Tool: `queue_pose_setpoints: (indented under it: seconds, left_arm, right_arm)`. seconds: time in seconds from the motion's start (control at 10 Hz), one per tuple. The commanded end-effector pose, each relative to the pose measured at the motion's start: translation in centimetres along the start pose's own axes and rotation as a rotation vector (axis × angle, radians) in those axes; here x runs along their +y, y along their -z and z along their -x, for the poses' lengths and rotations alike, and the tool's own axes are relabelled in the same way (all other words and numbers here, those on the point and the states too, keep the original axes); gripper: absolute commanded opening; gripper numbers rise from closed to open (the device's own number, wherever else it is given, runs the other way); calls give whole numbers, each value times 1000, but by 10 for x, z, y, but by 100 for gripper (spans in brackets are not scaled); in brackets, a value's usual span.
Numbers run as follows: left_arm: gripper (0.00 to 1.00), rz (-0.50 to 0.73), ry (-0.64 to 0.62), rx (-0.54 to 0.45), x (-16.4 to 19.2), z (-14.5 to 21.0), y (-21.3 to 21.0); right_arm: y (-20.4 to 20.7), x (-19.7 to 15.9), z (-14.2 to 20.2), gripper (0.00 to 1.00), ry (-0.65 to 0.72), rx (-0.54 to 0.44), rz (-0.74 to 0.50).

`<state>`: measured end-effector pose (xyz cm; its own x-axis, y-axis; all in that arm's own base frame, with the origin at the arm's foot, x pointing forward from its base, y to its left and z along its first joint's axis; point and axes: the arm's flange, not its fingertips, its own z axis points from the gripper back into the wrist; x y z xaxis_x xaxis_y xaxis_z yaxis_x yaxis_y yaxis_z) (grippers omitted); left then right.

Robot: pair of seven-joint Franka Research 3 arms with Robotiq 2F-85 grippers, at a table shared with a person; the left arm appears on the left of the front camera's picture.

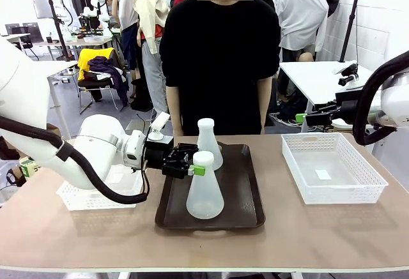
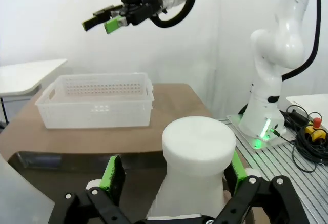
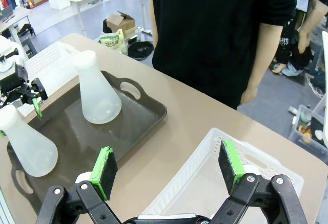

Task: Prepare the laboratory tools.
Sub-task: Place the picked Big flask upright in the Handle tray as directed by the person.

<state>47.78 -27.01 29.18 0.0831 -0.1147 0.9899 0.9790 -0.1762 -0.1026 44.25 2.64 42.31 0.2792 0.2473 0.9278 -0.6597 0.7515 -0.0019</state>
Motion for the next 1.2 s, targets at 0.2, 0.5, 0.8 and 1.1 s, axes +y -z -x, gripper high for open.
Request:
queue_pose_setpoints:
  seconds: [0.2, 0.5, 0.8, 1.1]
  left_arm:
    - [100, 8, -5, 76, -11, -7, -15]
    - [100, -13, -8, 75, -13, -7, -24]
    - [100, -13, 11, 57, -9, -3, -22]
    - [100, -13, 11, 57, -9, -3, -22]
  right_arm:
    - [-1, 1, 2, 100, 2, 6, 1]
    - [-1, 1, 2, 100, 2, 6, 1]
    - [-1, 1, 2, 100, 2, 6, 1]
    - [-1, 1, 2, 100, 2, 6, 1]
